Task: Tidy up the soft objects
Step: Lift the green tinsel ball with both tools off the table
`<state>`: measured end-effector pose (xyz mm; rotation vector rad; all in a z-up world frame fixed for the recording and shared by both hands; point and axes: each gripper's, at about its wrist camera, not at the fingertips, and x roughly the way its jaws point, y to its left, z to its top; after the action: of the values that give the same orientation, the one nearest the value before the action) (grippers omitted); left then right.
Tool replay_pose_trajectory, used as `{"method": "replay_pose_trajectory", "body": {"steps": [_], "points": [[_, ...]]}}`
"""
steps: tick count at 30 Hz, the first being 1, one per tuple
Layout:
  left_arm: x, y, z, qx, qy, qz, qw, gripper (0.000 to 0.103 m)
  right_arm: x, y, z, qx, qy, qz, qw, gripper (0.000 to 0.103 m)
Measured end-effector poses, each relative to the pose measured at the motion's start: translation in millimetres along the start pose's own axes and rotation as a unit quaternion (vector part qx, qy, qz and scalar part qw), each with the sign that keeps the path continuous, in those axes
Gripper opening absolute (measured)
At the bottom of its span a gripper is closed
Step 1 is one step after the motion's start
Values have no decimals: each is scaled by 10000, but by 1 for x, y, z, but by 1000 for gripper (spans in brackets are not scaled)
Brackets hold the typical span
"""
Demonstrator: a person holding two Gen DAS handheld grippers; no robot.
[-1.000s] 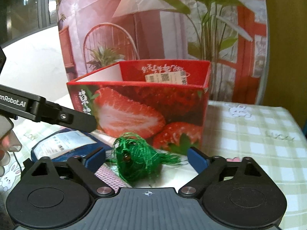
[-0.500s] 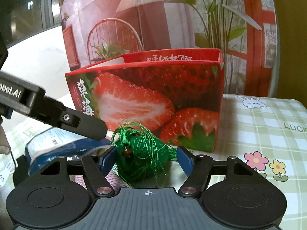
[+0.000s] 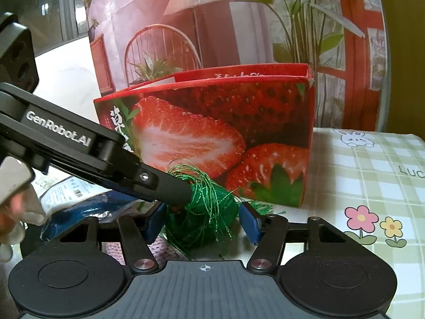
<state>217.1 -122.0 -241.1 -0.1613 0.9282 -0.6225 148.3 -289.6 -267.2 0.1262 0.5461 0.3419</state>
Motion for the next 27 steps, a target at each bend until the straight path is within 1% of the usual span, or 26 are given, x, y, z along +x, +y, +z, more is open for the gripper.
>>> {"method": "replay_pose_trajectory", "body": {"steps": [5,8,10,14,18,20,21,23,27], "points": [[2,-4,-2,120,1,-32,9999,51,-1,-4,-1,90,-32,24,10000,52],[-1,-6,-2,158,-33,-143,9998,49,-2,-7,-1,198,-64,64,9998,51],[-4,-8,-1,211,-42,-230,9995,48,-4,-10,-1,290,-116,99,9995,51],[-7,-15,0,387,-58,-264,9989,48,-10,-11,-3,334,-283,96,9990,50],[-15,-19,2,447,-119,-445,9979,47,-20,-8,-5,335,-522,16,9981,50],[-19,-21,3,445,-181,-585,9971,47,-24,-9,-3,461,-541,-7,9975,50],[-21,-22,5,450,-225,-657,9966,46,-25,-8,-1,503,-489,-38,9975,49],[-27,-25,8,518,-336,-705,9956,45,-31,-4,4,487,-521,47,9974,42],[-36,-26,12,526,-498,-779,9943,45,-39,0,18,411,-619,99,9972,36]]}}
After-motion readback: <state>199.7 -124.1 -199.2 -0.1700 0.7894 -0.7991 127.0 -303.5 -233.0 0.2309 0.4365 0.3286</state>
